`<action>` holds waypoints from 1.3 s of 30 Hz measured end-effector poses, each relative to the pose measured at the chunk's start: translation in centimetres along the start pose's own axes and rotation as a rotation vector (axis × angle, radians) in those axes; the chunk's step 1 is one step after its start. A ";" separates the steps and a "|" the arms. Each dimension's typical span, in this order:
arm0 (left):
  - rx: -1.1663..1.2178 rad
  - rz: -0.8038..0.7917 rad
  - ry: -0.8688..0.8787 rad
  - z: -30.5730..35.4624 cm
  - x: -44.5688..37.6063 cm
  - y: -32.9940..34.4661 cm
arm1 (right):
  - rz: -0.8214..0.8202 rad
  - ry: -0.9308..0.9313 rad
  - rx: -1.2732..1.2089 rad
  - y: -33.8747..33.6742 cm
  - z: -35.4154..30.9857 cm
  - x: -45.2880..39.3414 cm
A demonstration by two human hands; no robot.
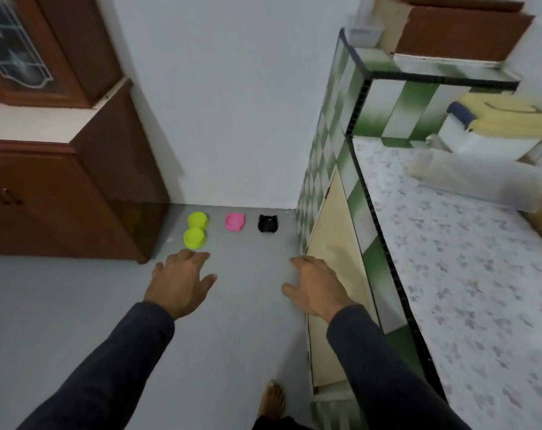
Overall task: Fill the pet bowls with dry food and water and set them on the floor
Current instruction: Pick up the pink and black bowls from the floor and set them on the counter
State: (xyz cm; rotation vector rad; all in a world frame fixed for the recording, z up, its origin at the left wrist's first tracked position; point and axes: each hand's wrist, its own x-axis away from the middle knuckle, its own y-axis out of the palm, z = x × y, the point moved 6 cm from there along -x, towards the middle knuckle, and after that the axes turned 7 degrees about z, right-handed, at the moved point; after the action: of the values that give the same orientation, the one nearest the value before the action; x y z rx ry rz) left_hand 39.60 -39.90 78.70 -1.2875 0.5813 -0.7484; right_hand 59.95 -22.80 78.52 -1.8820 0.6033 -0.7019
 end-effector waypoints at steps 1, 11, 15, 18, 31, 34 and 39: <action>-0.020 -0.001 0.000 0.2 -1.4 0.0 | 0.002 -0.016 0.019 -0.4 0.2 -1.6; -0.053 -0.022 0.004 0.7 -13.7 1.8 | -0.007 -0.097 0.120 -2.2 1.6 -15.7; -0.058 -0.032 0.007 0.3 -18.5 2.9 | 0.039 -0.096 0.107 -2.4 1.7 -20.7; -0.070 -0.046 0.028 -0.2 -22.5 3.8 | 0.059 -0.093 0.096 -2.6 1.7 -24.6; -0.086 -0.069 0.114 -4.8 -41.2 5.4 | 0.021 0.012 0.076 -1.0 -0.2 -41.8; -0.098 -0.099 0.125 -5.8 -44.3 6.7 | -0.010 0.045 0.051 -0.3 0.0 -44.8; -0.106 -0.187 0.127 -6.5 -49.3 10.1 | -0.064 0.032 0.065 1.5 1.1 -50.3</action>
State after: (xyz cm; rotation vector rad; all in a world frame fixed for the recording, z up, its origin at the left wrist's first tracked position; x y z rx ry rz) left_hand 4.88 -5.04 66.37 -1.4130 0.6148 -0.9704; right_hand 25.04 11.39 66.59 -1.8396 0.5364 -0.7848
